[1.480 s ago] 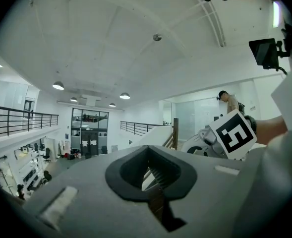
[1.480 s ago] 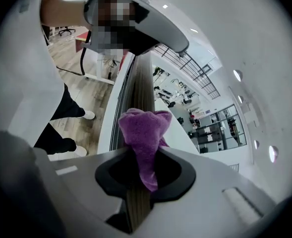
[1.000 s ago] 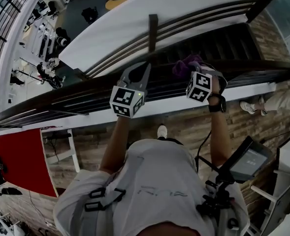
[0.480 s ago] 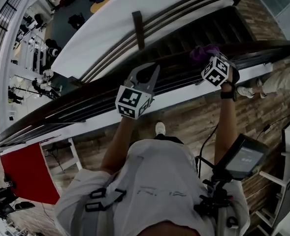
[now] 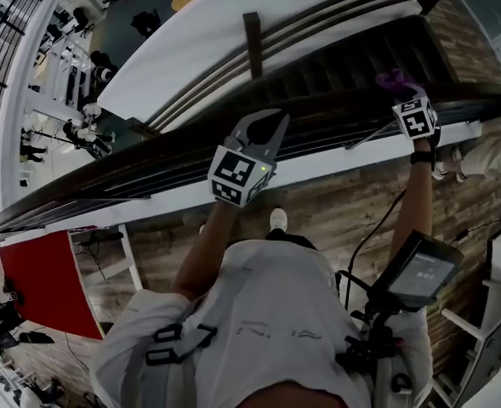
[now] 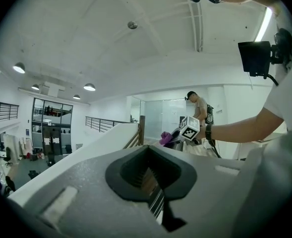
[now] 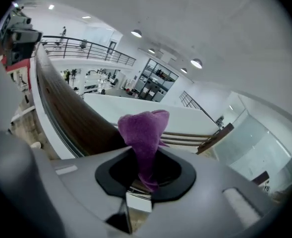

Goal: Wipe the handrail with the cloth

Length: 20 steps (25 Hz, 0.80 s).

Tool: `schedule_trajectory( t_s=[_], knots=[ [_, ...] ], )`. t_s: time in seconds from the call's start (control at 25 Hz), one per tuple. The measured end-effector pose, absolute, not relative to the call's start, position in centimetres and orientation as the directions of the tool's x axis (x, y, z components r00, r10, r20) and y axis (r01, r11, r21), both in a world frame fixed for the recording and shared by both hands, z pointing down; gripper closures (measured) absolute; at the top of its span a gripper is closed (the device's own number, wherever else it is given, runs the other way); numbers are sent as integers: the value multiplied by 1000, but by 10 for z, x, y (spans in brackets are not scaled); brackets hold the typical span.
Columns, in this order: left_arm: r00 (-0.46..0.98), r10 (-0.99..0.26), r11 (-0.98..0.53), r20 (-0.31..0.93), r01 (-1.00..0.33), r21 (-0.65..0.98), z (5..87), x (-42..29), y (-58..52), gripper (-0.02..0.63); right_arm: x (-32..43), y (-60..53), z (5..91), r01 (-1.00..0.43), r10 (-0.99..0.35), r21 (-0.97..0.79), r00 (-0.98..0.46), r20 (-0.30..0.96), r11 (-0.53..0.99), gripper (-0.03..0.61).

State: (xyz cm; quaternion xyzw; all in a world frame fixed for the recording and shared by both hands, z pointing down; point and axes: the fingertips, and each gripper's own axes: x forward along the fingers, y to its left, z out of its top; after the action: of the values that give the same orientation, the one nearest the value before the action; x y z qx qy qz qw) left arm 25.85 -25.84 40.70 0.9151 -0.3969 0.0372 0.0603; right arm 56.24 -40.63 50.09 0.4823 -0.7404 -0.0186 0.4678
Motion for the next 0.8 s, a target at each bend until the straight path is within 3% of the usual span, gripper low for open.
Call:
schedule_trajectory(
  t_s=[0.28, 0.48, 0.64, 0.8],
  knots=[
    [604, -788, -601, 119, -797, 59, 408, 219, -249, 615, 643, -430, 491, -849, -773, 445, 70, 630, 286, 514],
    [513, -853, -508, 94, -858, 74, 406, 161, -232, 615, 628, -418, 484, -912, -760, 382, 141, 634, 150, 514],
    [376, -922, -370, 94, -926, 75, 403, 86, -207, 615, 487, -425, 460, -903, -825, 299, -97, 556, 307, 512],
    [198, -977, -192, 83, -979, 65, 395, -8, -168, 615, 270, -398, 433, -773, -759, 188, -490, 428, 605, 509]
  ],
)
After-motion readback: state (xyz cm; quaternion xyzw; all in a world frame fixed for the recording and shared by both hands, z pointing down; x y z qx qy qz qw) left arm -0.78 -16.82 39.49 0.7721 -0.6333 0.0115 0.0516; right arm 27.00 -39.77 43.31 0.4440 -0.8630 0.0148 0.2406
